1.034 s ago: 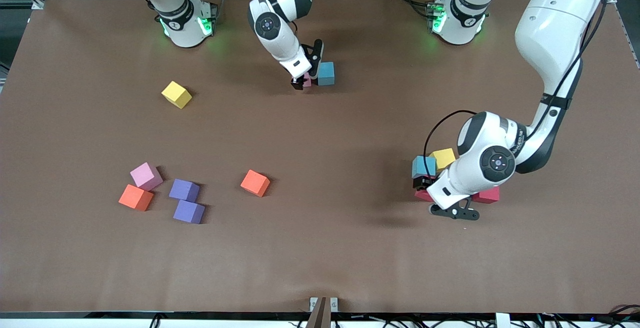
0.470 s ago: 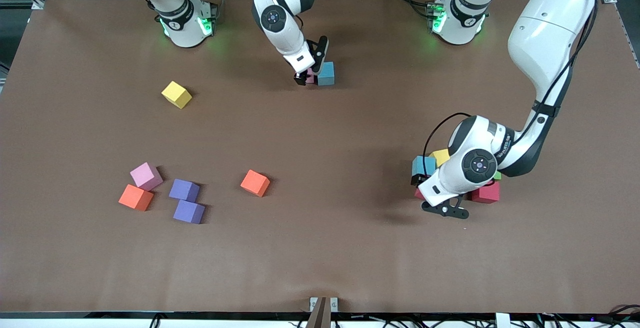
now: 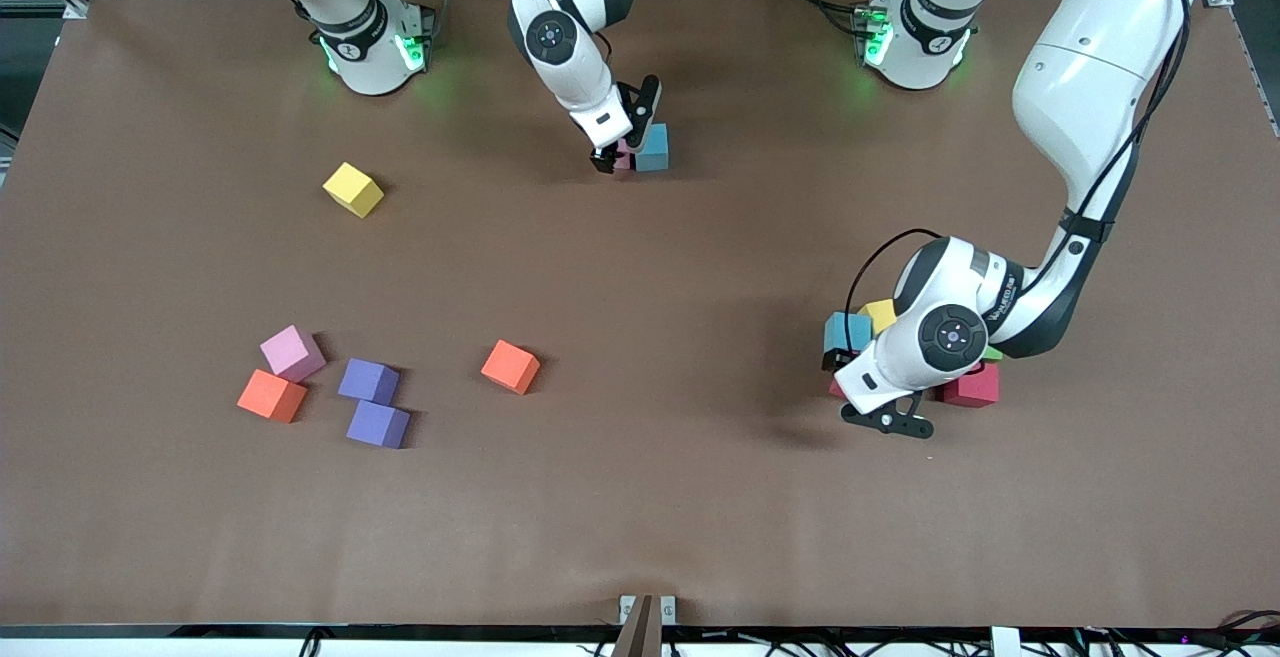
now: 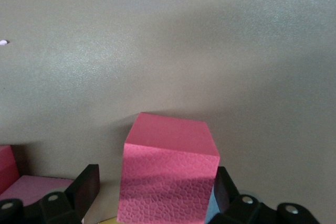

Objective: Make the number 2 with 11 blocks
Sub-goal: 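Set the pink cube beside cyan with the right gripper while the left gripper reaches red, then grasp the red cube with the left gripper while the right gripper withdraws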

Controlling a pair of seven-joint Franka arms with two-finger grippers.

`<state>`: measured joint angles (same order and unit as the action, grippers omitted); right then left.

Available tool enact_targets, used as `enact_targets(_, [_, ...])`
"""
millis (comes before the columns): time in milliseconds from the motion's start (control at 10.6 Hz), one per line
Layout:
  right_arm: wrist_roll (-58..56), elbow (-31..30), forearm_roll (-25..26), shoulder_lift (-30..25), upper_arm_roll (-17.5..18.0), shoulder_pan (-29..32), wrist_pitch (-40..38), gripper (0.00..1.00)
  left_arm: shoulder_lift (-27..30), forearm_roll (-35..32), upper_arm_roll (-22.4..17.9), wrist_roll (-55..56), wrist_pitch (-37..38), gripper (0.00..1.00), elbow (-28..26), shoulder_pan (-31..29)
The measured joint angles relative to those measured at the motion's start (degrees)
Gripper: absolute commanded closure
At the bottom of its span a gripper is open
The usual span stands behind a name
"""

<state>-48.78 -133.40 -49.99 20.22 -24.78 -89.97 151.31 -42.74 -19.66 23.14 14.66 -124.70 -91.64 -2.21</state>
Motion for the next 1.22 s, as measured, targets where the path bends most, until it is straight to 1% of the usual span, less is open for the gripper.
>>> enact_targets(282, [1.1,0.4,0.0,0.3,0.0,-0.1,0.1,1.00,0.0,0.0,0.0,0.0,0.0,0.72,0.1,0.0])
enact_targets(376, [1.2,0.6,0.0,0.5,0.0,-0.2,0.2,1.00,0.0,0.0,0.0,0.0,0.0,0.74,0.1,0.0])
enact_targets(470, [1.4,0.8,-0.1,0.7,0.0,-0.3,0.2,0.93,0.0,0.0,0.0,0.0,-0.1,0.74,0.3,-0.2])
enact_targets(564, [1.4,0.8,-0.1,0.7,0.0,-0.3,0.2,0.53,0.0,0.0,0.0,-0.1,-0.2,0.74,0.6,-0.7])
enact_targets(658, [1.5,0.9,-0.1,0.7,0.0,-0.3,0.2,0.01,0.2,0.0,0.1,-0.7,-0.3,0.76,1.1,-1.8])
enact_targets(940, [1.6,1.1,-0.1,1.4,-0.3,-0.3,0.6,0.00,1.9,0.2,0.9,-2.8,0.2,0.76,2.3,-5.0])
enact_targets(1222, [1.2,1.6,-0.1,1.8,-0.8,-0.2,0.7,0.00,4.1,3.8,2.7,-2.8,6.5,0.76,5.3,-5.0])
